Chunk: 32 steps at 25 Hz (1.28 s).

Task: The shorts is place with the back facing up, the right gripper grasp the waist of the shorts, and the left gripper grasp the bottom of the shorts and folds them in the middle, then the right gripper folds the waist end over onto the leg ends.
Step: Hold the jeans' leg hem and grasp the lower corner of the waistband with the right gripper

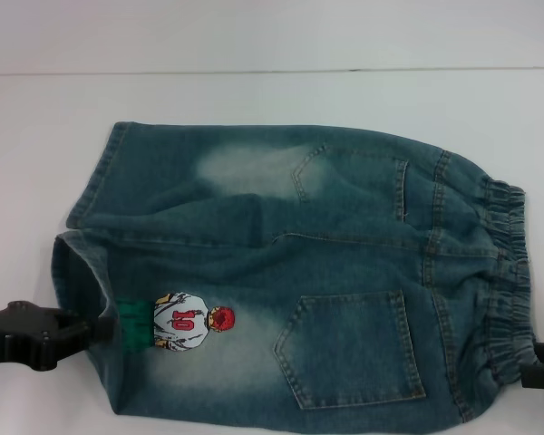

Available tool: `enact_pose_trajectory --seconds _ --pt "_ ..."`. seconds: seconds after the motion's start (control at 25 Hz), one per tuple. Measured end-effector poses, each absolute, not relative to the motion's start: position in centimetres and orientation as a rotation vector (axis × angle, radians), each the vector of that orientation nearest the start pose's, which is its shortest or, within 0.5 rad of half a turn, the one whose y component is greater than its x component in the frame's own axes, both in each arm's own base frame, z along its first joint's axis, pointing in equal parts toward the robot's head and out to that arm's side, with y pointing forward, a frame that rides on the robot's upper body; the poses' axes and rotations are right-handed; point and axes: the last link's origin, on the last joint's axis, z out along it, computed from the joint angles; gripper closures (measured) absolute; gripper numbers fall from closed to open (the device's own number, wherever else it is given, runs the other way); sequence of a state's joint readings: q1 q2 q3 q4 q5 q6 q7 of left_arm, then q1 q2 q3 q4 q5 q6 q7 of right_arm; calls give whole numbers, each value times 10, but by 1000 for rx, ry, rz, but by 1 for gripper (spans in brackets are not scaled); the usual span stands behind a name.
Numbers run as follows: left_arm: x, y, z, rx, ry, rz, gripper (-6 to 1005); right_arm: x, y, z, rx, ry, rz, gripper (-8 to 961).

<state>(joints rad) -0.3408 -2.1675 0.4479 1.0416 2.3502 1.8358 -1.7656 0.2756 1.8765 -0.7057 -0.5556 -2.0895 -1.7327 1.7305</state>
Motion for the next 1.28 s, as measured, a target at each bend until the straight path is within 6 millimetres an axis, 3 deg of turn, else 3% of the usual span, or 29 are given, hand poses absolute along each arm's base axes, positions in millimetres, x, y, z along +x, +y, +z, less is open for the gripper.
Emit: enact_pose_trajectory --seconds 0.64,1.08,1.28 --pt "-311 255 39 -2619 -1227 -488 938 369 233 58 -2610 1477 445 85" --pt "-310 256 39 -2623 -1222 -489 939 366 240 58 -2622 1465 417 346" --pt "-308 258 39 -2628 -1216 -491 939 365 241 58 -2634 1440 399 407"
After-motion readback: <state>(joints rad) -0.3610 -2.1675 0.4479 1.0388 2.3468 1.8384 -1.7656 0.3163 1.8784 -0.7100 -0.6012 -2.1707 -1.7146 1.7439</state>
